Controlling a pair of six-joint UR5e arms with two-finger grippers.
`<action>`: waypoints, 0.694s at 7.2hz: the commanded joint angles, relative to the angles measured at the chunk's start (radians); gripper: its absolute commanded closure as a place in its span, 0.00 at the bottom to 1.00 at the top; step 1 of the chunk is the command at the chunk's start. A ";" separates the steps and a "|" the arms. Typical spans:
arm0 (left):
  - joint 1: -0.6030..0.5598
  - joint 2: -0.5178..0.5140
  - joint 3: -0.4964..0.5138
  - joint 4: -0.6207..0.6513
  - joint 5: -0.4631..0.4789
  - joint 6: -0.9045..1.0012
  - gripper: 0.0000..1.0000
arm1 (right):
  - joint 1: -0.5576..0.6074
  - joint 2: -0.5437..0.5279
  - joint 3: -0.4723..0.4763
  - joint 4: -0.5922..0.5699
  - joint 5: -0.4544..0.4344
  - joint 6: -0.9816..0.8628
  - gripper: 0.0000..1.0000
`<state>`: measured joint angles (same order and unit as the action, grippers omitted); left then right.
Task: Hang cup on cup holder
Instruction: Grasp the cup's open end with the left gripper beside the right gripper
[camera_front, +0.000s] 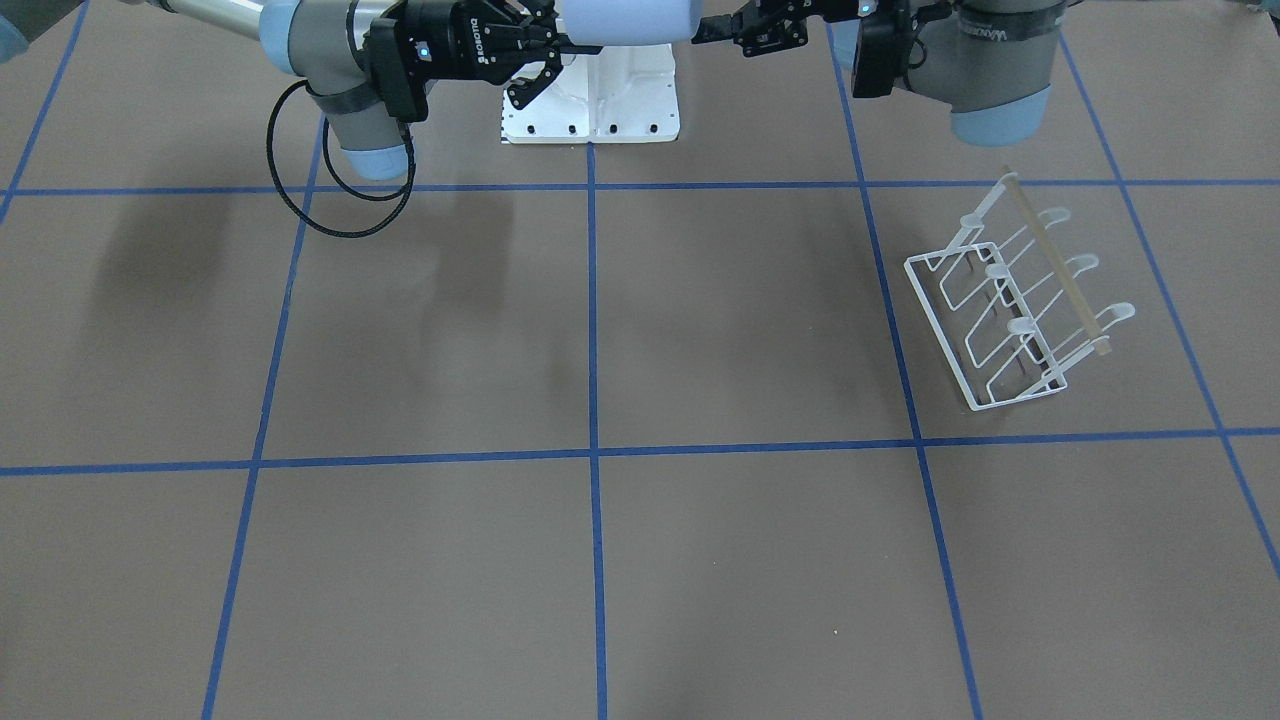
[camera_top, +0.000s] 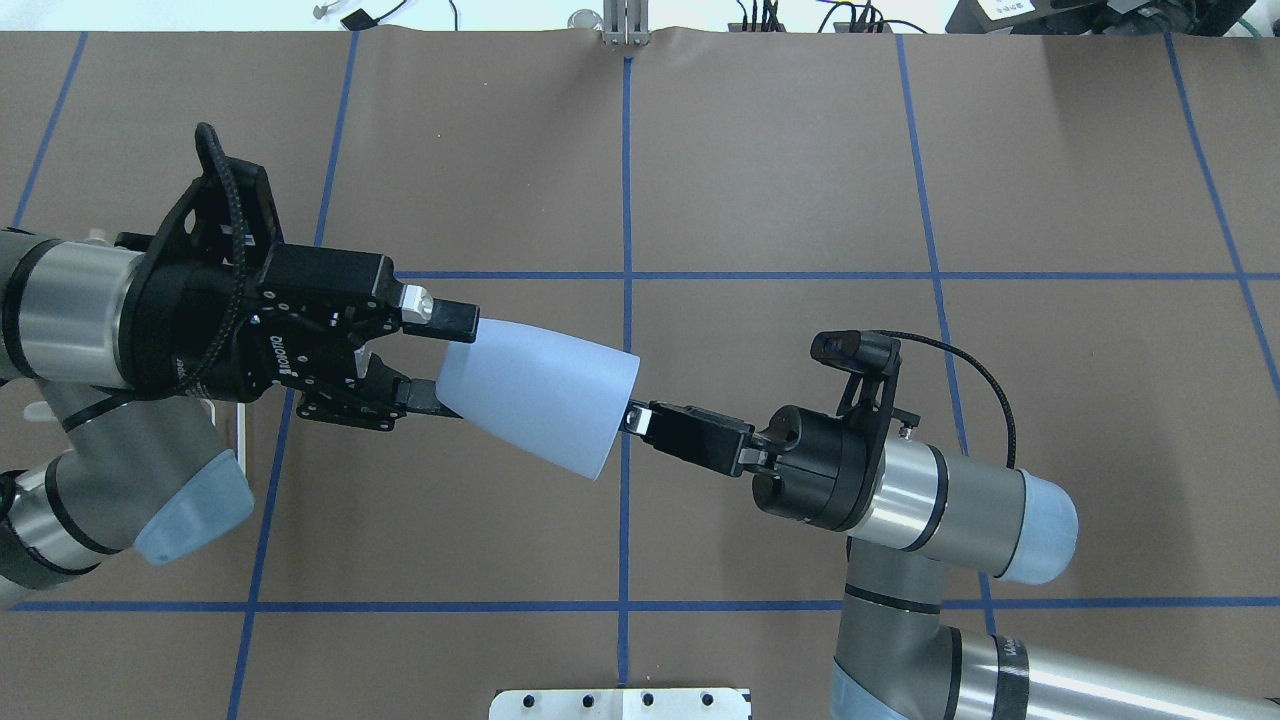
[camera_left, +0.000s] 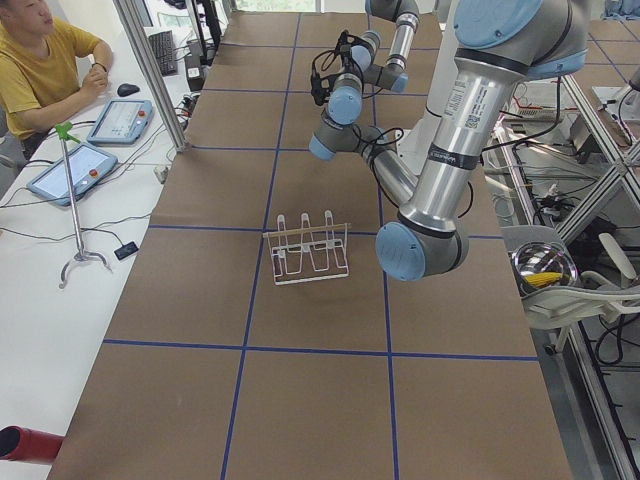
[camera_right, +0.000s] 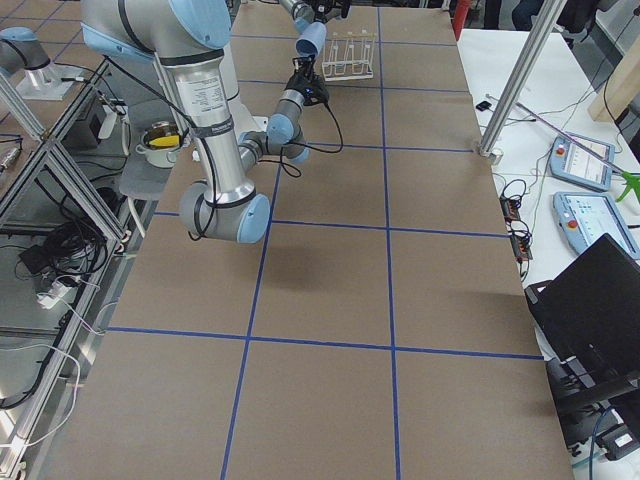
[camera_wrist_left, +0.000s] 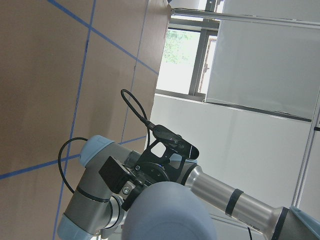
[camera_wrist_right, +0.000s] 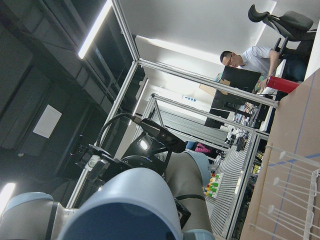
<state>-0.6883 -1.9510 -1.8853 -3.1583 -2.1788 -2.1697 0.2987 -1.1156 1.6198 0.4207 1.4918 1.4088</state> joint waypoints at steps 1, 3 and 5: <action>0.003 0.001 -0.001 -0.002 0.001 0.002 0.30 | -0.001 0.003 0.000 0.000 -0.001 -0.001 1.00; 0.003 0.000 0.000 -0.003 0.001 0.008 0.76 | -0.001 0.003 0.002 0.000 -0.001 -0.001 1.00; 0.003 0.001 0.003 -0.034 0.001 0.011 1.00 | 0.000 0.002 0.011 -0.005 -0.002 0.002 0.01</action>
<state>-0.6850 -1.9513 -1.8857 -3.1699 -2.1781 -2.1606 0.2976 -1.1112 1.6258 0.4190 1.4902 1.4088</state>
